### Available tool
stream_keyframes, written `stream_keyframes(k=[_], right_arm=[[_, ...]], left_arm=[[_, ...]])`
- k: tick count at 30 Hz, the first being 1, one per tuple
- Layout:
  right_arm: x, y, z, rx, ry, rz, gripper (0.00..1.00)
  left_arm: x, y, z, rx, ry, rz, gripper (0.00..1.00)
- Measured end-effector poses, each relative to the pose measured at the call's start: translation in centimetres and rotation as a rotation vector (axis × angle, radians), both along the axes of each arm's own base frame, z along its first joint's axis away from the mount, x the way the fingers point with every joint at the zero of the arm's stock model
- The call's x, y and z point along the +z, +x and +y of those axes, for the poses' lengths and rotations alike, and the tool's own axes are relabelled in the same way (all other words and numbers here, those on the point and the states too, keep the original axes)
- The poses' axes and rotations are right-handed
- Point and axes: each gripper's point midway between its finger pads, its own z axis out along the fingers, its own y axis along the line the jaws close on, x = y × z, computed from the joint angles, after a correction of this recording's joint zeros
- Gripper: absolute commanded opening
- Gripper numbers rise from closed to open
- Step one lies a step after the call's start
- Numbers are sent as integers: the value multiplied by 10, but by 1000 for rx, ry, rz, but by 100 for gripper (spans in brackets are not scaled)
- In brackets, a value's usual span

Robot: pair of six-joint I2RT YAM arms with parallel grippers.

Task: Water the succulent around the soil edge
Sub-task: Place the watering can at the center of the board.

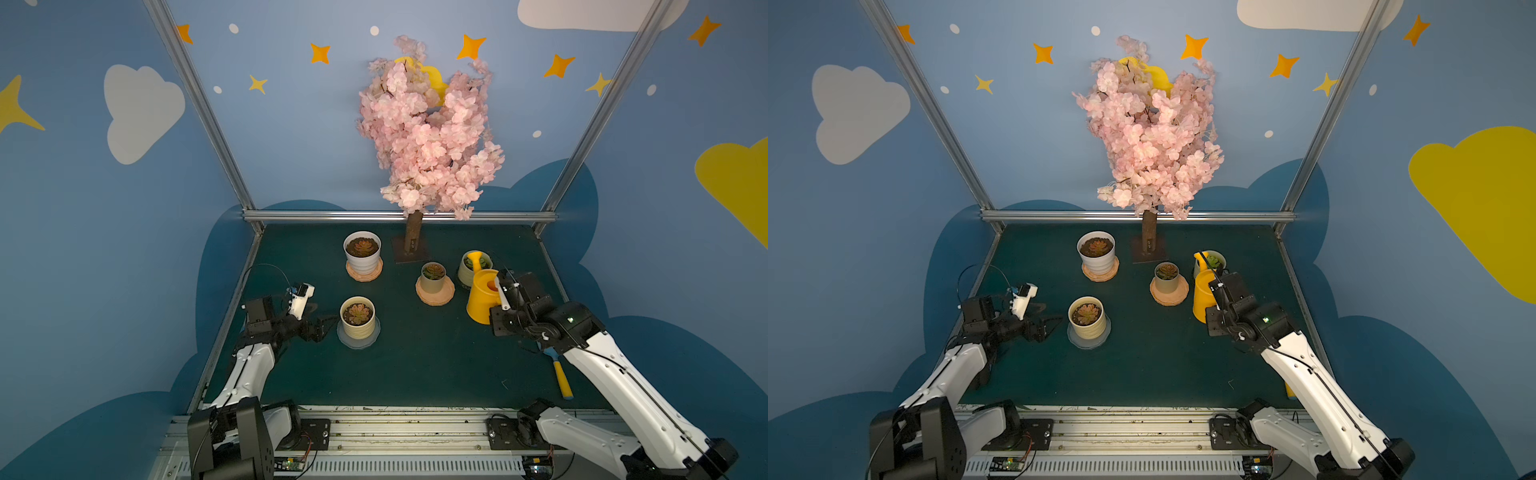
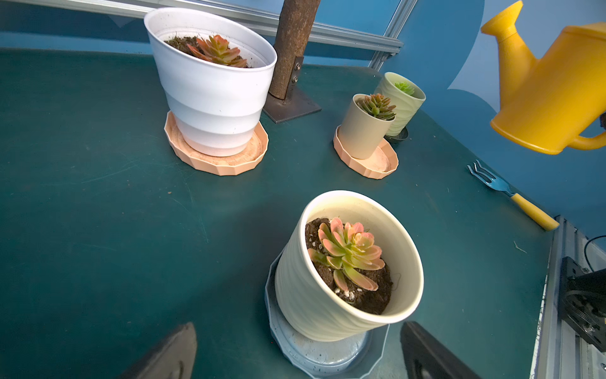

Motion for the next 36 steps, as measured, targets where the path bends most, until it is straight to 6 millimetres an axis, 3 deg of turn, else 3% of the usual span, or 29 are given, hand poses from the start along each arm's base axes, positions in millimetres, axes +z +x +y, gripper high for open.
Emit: stream_keyframes(k=[13,21,36], right_arm=[[-30,-34,68,299,35,-153,0],[-63,-34,102,344,11,-177,0],[-133,-23,117,301,-46,-144,0]], left_arm=[[0,0,-1,3,14,-3,100],[0,1,0,5,17,-3,100],[-3,0,0,12,25,-2,100]])
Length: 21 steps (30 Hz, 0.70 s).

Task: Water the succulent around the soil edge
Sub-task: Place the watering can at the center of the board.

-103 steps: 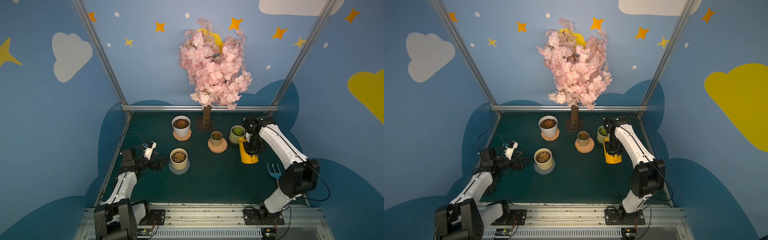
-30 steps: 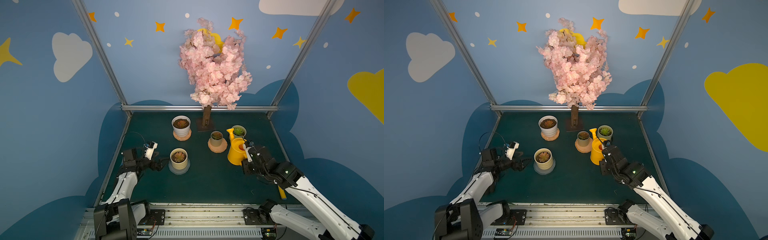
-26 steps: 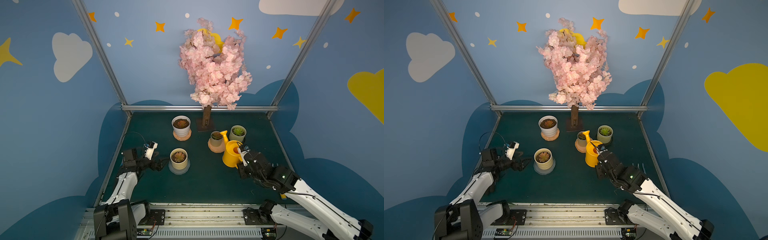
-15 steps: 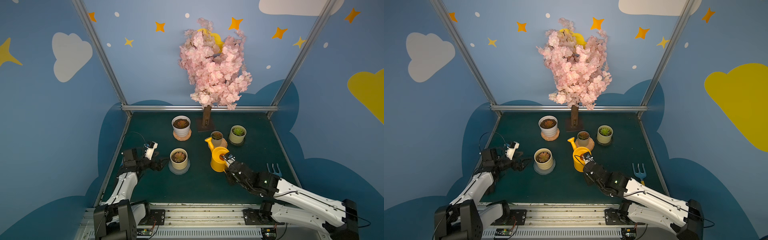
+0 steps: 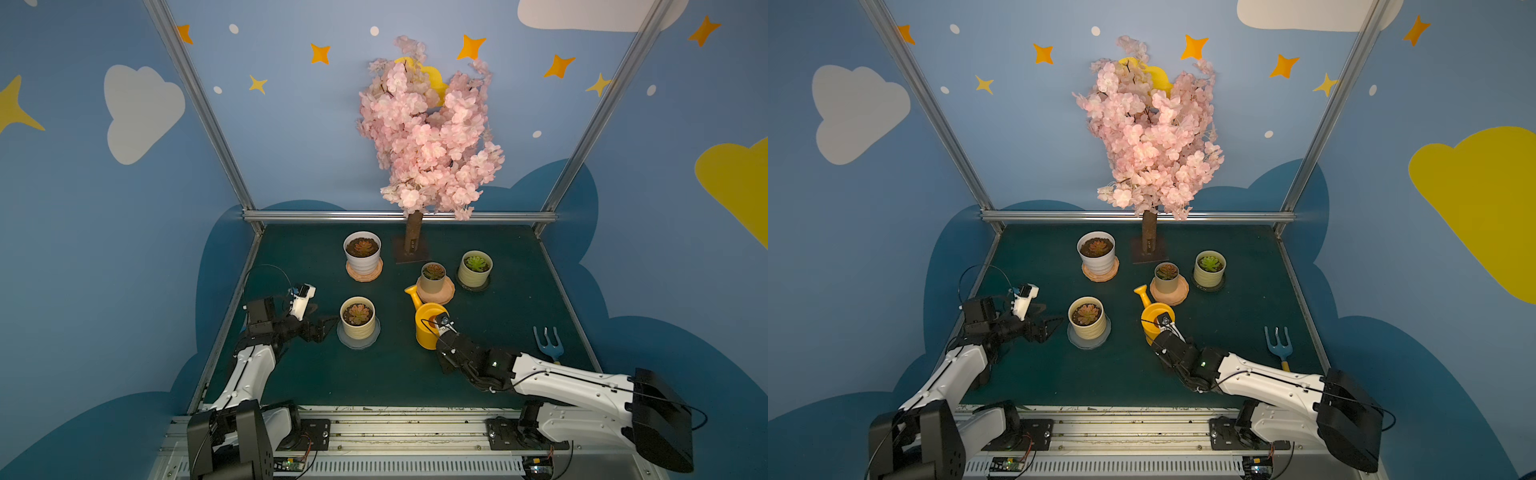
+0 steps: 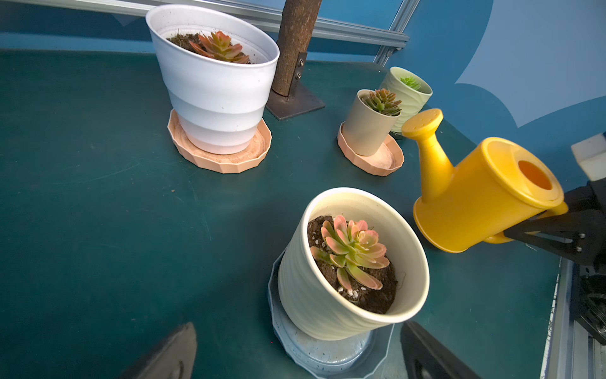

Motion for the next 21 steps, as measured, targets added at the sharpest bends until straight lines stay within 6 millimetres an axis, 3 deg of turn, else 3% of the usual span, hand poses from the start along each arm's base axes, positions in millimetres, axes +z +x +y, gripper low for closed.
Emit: stream_keyframes(k=[6,8,12,16,17,21], right_arm=[[-10,3,6,-6,3,4,0],[-10,3,7,-9,13,1,6],[-12,4,6,-26,21,-2,28],[-7,6,3,-54,42,-14,89],[-4,5,3,-59,52,-16,93],[10,3,-4,-64,62,-25,94]], left_arm=[[-2,-3,0,6,8,-10,100],[-2,-3,0,5,10,-13,100],[-1,-2,-1,4,11,-20,100],[0,-2,0,4,13,-24,100],[0,-2,0,4,14,-25,100],[0,1,2,20,23,-28,100]])
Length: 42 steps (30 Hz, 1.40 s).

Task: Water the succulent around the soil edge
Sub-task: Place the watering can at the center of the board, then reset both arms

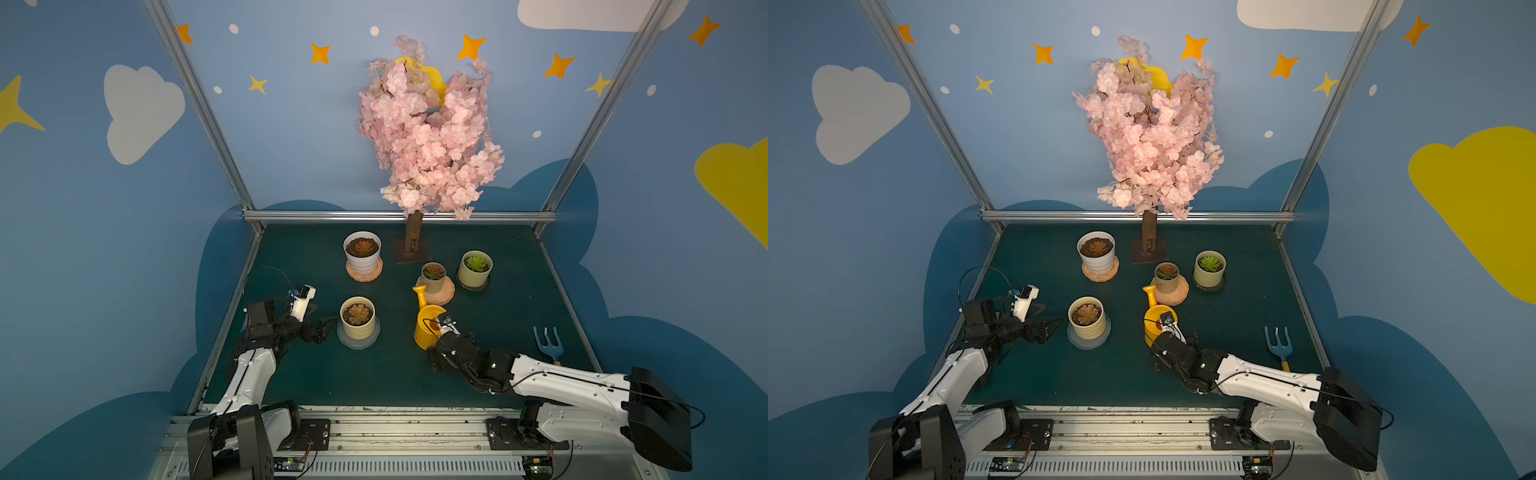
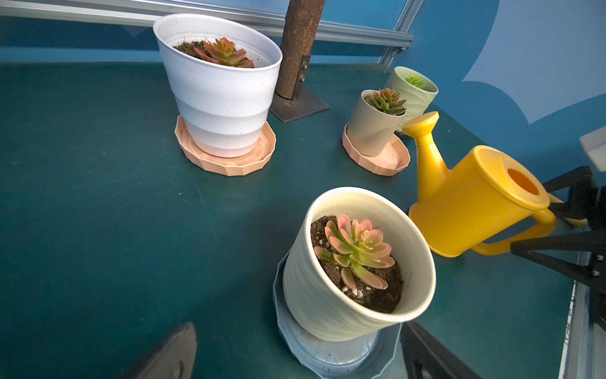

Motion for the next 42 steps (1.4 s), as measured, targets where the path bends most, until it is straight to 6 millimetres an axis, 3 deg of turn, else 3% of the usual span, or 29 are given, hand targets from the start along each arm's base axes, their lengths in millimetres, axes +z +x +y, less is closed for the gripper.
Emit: stream_keyframes(k=[3,8,11,15,17,20,24,27,29,33,35,38,42], right_arm=[[29,1,-3,-7,23,-25,94],[109,16,-18,-78,129,-198,96],[138,37,-55,-196,137,-287,96],[151,68,-128,-459,59,-373,96],[148,77,-151,-541,-1,-427,96],[123,85,-176,-617,-116,-469,96],[85,90,-208,-680,-257,-434,96],[75,98,-228,-738,-291,-424,96],[69,103,-237,-767,-289,-427,96],[44,104,-248,-772,-277,-416,96],[30,104,-251,-765,-264,-408,96],[16,109,-250,-738,-235,-399,96],[15,125,-243,-695,-178,-429,96]], left_arm=[[0,4,3,27,6,1,100],[0,13,12,107,11,-4,100],[1,21,17,161,28,-32,100],[-5,29,19,217,48,-92,100],[-17,33,17,235,50,-89,100],[-32,40,15,257,59,-77,100],[-26,48,12,285,88,-164,100],[-23,57,5,282,108,-216,100],[-31,64,2,287,132,-227,100],[-57,73,6,339,184,-208,100],[-61,74,10,366,206,-188,100],[-45,92,16,414,221,-215,100],[-31,104,20,444,223,-253,100]])
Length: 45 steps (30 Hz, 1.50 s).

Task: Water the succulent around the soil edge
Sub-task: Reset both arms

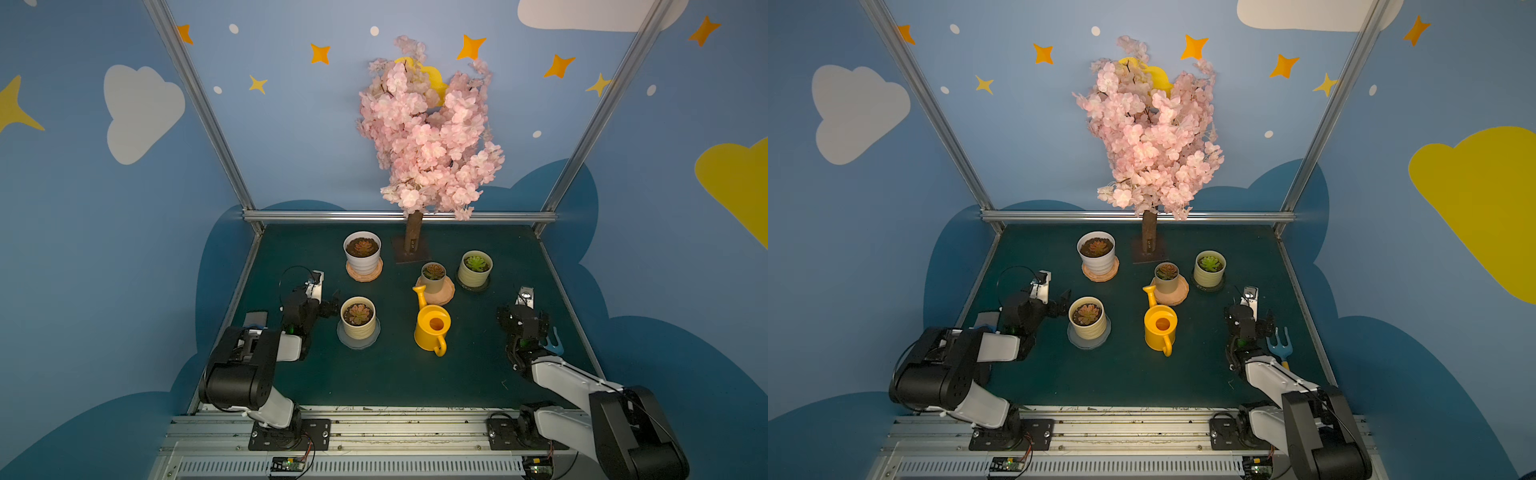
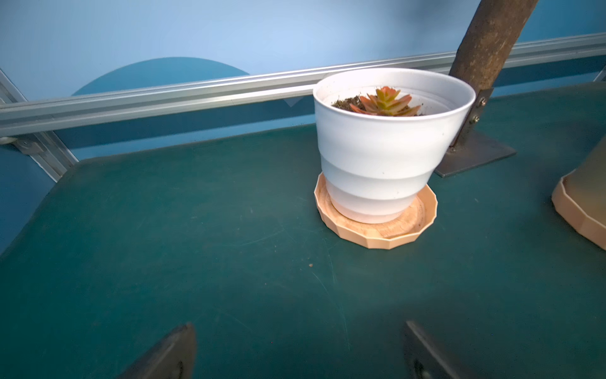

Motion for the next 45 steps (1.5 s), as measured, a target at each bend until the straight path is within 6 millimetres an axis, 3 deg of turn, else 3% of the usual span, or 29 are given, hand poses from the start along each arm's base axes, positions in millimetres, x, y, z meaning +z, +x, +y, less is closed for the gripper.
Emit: stream_keyframes(k=[8,15,24,45], right_arm=[[-31,33,18,112,20,53,96],[-5,68,5,135,106,10,96],[-18,64,14,185,134,68,96],[-19,65,17,198,140,70,96]], left_arm=[[-5,-1,3,14,7,20,100],[-6,-2,3,17,8,23,100],[-6,-2,3,17,8,24,100],[-7,-2,3,17,8,27,100]])
